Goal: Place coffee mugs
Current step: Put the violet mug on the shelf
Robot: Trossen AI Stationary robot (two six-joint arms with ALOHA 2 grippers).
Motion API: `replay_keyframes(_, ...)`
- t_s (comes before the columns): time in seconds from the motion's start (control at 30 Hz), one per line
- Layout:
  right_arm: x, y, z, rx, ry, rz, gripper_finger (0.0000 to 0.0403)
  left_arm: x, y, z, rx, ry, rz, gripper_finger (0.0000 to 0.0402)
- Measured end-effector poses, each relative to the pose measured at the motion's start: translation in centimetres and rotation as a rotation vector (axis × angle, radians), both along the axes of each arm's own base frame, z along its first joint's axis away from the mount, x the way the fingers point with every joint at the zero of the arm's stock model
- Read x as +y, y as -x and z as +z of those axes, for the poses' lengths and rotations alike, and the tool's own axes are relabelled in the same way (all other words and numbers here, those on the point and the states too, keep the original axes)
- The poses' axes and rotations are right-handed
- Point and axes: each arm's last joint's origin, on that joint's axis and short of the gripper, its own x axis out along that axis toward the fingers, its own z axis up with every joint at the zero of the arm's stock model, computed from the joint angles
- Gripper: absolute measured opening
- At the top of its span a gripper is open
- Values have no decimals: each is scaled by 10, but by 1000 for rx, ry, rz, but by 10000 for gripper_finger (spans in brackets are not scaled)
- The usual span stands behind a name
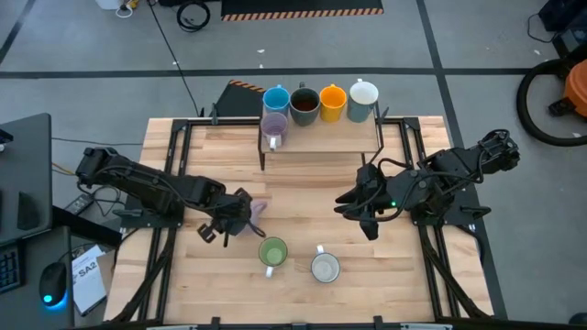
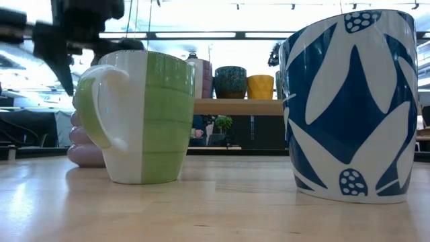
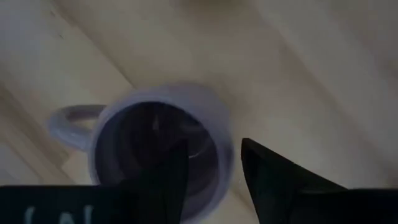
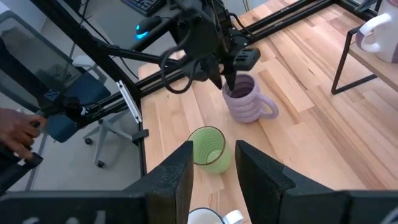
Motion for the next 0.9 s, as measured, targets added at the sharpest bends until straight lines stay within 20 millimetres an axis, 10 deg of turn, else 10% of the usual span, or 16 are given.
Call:
replay_keyframes(0.23,-1,0,0,0,39,20,125,-2,0,21,53,136,285,160)
replay_keyframes(0.67,-11,-5,0,2,110,31,125,8,1,27,124,398,1484,149)
replay_keyframes(0.9,-15,-7,0,11,147,106,125,12,8,25,94,366,1833,149)
